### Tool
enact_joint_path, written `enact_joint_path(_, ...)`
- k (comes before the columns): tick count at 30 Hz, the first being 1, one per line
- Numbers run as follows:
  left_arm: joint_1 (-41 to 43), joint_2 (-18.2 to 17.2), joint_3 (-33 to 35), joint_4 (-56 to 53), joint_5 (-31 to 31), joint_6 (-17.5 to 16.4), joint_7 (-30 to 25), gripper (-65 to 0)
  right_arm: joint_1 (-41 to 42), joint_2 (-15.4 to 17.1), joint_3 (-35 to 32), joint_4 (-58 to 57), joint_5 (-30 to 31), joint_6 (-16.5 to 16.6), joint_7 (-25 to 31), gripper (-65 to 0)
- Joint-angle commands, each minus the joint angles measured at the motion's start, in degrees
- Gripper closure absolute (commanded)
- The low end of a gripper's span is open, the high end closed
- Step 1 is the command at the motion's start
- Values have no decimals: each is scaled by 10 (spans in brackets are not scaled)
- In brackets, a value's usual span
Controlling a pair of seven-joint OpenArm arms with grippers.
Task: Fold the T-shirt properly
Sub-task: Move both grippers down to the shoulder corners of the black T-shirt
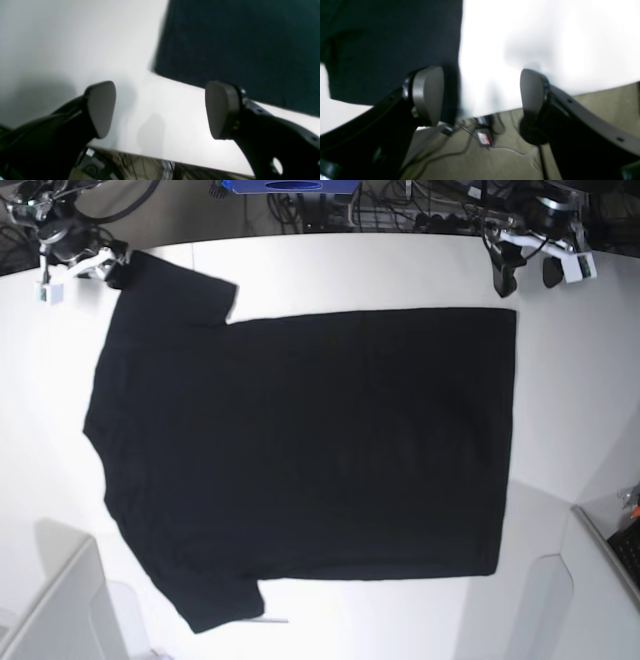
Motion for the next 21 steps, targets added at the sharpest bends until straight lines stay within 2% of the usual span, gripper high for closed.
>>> enact_joint_path(1,0,-2,-13,9,1,-4,0,-532,-1,6,2,3,5,3,-1,-434)
enact_joint_path(5,-25,10,-18,9,2,-4,33,-533,-1,5,2,3,6,3,-2,-435)
enact_joint_path(16,-33,10,-18,8,2,-4,34,-533,24,19,1,-53,2,3,-4,-434)
enact_joint_path(19,-32,10,-18,8,2,-4,34,-533,26,18,0,-56,2,3,-30,-434)
enact_joint_path(21,-32,11,-18,8,2,-4,34,-533,24,18,-26,-56,3,3,-33,-434)
